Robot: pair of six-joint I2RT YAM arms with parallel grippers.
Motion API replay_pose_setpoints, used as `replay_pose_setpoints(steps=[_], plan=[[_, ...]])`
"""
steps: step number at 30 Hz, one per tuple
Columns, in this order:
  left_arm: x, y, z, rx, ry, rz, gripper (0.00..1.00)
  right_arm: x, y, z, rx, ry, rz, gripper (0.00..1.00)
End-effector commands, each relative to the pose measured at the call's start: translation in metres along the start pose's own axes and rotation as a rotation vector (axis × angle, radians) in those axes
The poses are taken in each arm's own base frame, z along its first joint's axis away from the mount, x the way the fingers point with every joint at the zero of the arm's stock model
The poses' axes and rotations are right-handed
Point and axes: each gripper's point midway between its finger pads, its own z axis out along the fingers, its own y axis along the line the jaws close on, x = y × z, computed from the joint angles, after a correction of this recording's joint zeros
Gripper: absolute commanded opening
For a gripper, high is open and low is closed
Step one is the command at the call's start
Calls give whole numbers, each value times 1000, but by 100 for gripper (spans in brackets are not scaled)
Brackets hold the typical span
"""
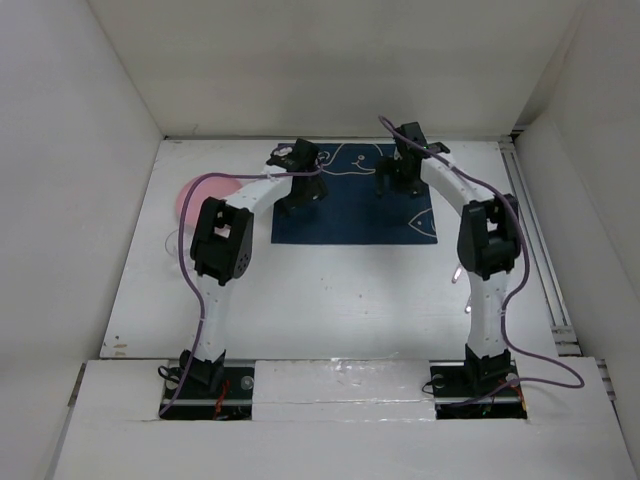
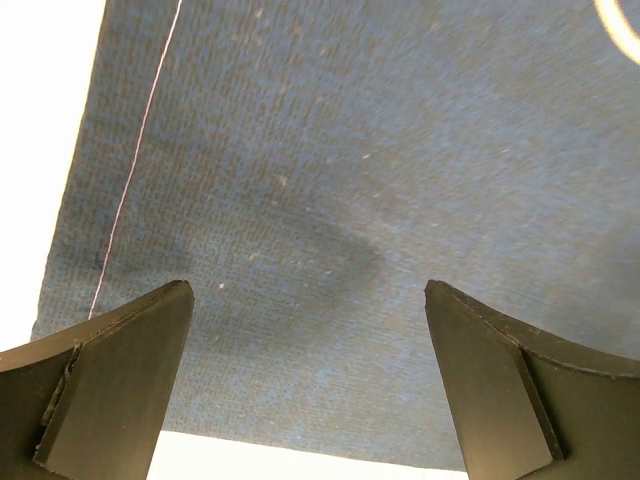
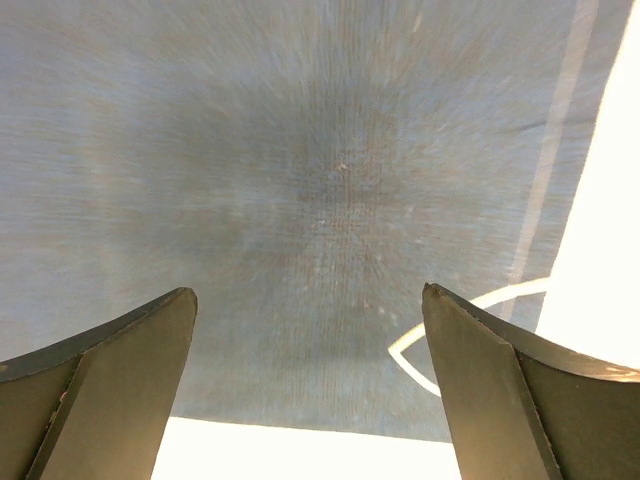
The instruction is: Set the dinner table for one person
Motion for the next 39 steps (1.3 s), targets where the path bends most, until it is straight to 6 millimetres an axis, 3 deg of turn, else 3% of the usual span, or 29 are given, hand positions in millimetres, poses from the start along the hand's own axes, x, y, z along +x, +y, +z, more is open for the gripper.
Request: replay_pose_setpoints(steps=[1,3,4,5,6,7,8,9,10,12,13,15,16,17,19,20,23,24,26,27,33,39], plan=[[-29,-11,-32,29,-67,-11,99,-64,12,-85,-31,-282,-14,100],[-32,-11,-46,33,-70,-12,99,-72,18,-112,-43,-371,-24,100],[-35,-8,-51,25,-83,-13,99,-76,25,-138,-71,-441,-27,100],[-37,-8,-60,29,-86,-14,99,-78,22,-151,-68,-471,-21,100],[-49,-12,-81,58,-128,-37,99,-76,24,-162,-70,-488,-24,100],[-50,-8,-89,56,-140,-40,99,-81,27,-192,-94,-550,-23,100],[-57,-5,-101,56,-174,-47,99,-76,23,-200,-83,-559,-18,100],[-68,-5,-128,83,-217,-61,99,-75,21,-211,-67,-584,-14,100],[-76,-4,-143,90,-247,-70,99,-73,19,-223,-55,-606,-10,100],[-95,4,-172,84,-318,-84,99,-67,17,-257,-55,-683,1,100],[-116,3,-202,121,-380,-107,99,-64,13,-267,-37,-713,13,100],[-139,12,-224,126,-433,-115,99,-58,8,-287,-58,-780,29,100],[-147,18,-231,131,-428,-120,99,-54,17,-291,-121,-790,11,100],[-175,33,-249,153,-473,-167,99,-50,25,-294,-175,-799,-6,100],[-191,48,-255,188,-450,-173,99,-46,21,-295,-233,-810,-5,100],[-210,76,-258,163,-472,-214,99,-43,29,-296,-294,-796,-30,100],[-227,116,-257,124,-472,-234,99,-36,40,-297,-380,-797,-54,100],[-238,147,-251,82,-470,-272,99,-35,43,-295,-395,-794,-60,100],[-244,178,-243,52,-453,-304,99,-30,50,-298,-429,-794,-78,100],[-248,208,-232,3,-435,-325,99,-28,55,-299,-455,-787,-91,100],[-241,261,-187,-120,-335,-314,99,-17,68,-286,-513,-752,-132,100],[-204,290,-127,-249,-205,-319,99,-9,79,-278,-574,-713,-161,100]])
